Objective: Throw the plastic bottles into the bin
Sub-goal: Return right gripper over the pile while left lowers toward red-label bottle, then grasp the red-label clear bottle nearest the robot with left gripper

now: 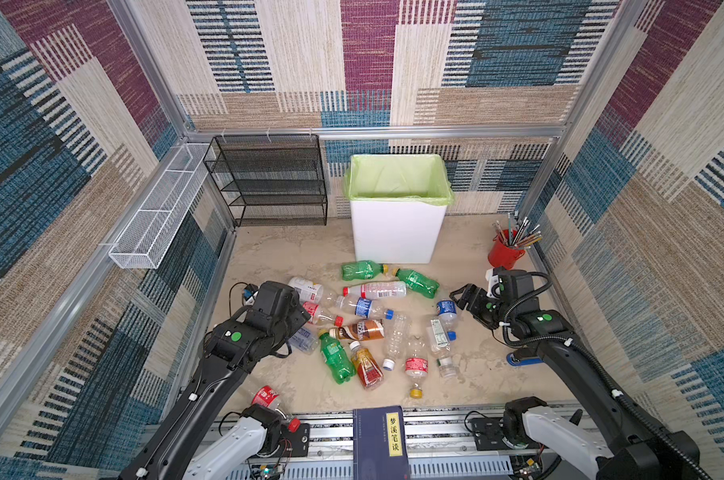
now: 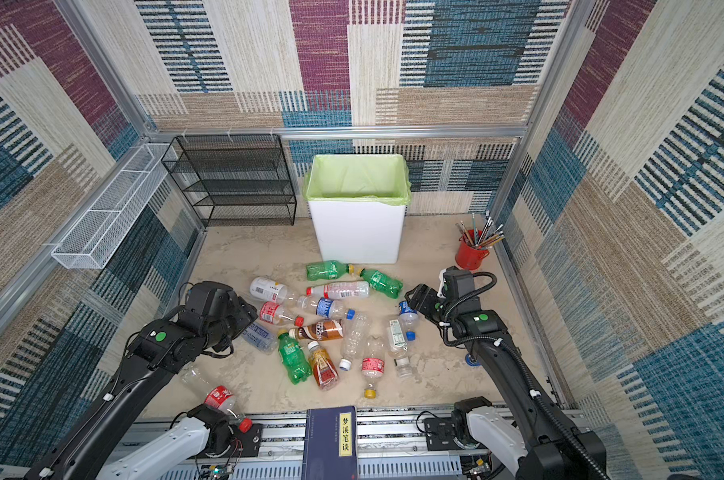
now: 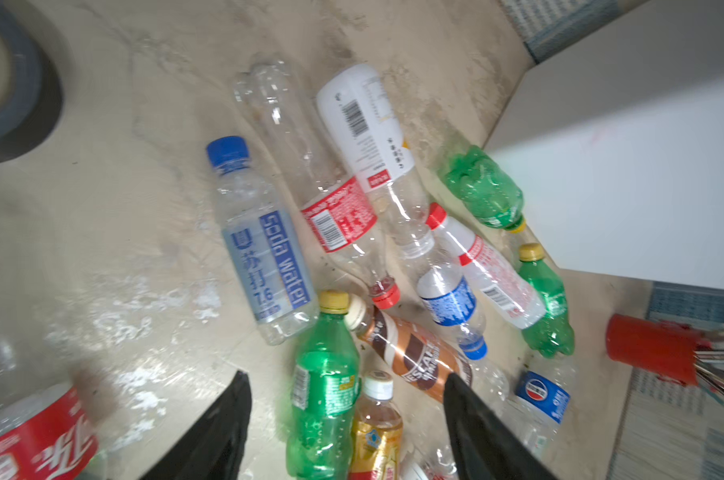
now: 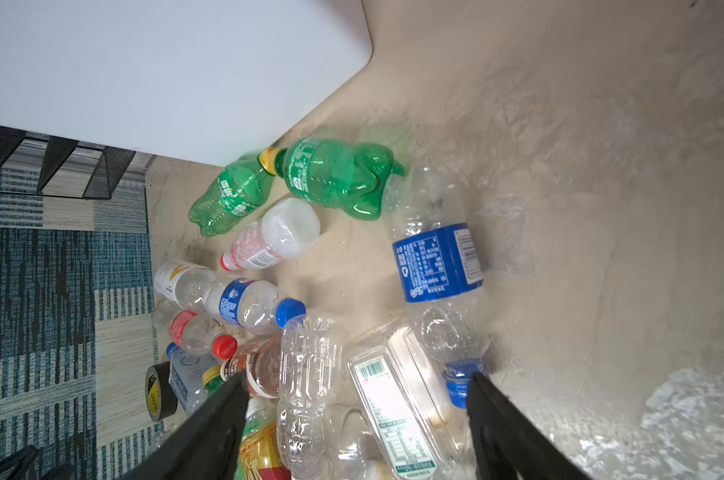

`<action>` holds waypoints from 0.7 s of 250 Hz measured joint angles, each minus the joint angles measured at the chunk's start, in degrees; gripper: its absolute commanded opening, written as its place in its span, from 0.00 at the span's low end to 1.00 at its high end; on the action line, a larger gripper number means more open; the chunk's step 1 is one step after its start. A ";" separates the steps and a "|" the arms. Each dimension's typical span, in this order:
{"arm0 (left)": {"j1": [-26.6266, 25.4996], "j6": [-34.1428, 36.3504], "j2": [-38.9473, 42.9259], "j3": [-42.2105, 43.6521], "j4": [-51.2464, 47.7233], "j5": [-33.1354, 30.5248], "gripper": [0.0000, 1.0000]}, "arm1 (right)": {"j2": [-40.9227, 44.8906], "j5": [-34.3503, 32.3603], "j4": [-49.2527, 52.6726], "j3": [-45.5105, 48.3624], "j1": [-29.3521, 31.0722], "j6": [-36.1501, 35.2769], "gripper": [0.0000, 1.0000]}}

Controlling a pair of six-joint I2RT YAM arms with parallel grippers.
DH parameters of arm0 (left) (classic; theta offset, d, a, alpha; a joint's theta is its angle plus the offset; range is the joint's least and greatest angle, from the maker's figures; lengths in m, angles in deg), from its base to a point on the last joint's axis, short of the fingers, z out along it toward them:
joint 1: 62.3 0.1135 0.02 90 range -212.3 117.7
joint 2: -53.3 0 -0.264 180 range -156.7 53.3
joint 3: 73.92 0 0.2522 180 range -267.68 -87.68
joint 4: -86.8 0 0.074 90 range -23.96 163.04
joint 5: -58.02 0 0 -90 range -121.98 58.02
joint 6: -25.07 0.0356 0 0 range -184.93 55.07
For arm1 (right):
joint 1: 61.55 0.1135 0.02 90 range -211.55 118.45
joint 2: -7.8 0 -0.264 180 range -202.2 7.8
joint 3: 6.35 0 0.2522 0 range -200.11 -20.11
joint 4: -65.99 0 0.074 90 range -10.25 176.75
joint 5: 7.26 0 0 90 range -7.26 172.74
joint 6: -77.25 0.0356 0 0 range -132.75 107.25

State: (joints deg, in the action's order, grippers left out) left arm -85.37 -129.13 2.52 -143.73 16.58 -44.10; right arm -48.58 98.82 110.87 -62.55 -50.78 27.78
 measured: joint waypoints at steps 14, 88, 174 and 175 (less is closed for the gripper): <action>0.72 -1.36 0.11 0.00 -3.50 -1.05 0.75 | 0.33 0.02 0.00 0.85 0.00 0.17 0.84; 7.28 -4.83 -2.12 0.50 -15.45 -2.67 0.80 | 1.29 0.33 -0.46 2.97 0.04 1.38 0.84; 17.14 -6.29 -3.45 8.00 -16.44 2.91 0.73 | 2.69 -0.22 -1.81 3.06 0.02 2.51 0.84; 17.22 -6.29 -3.48 8.11 -16.41 3.02 0.73 | 2.71 -0.22 -1.81 3.06 0.02 2.51 0.85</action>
State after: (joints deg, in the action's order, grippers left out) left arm -68.15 -135.43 -0.96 -135.62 0.16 -41.09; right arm -45.87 98.60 109.05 -59.49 -50.76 30.30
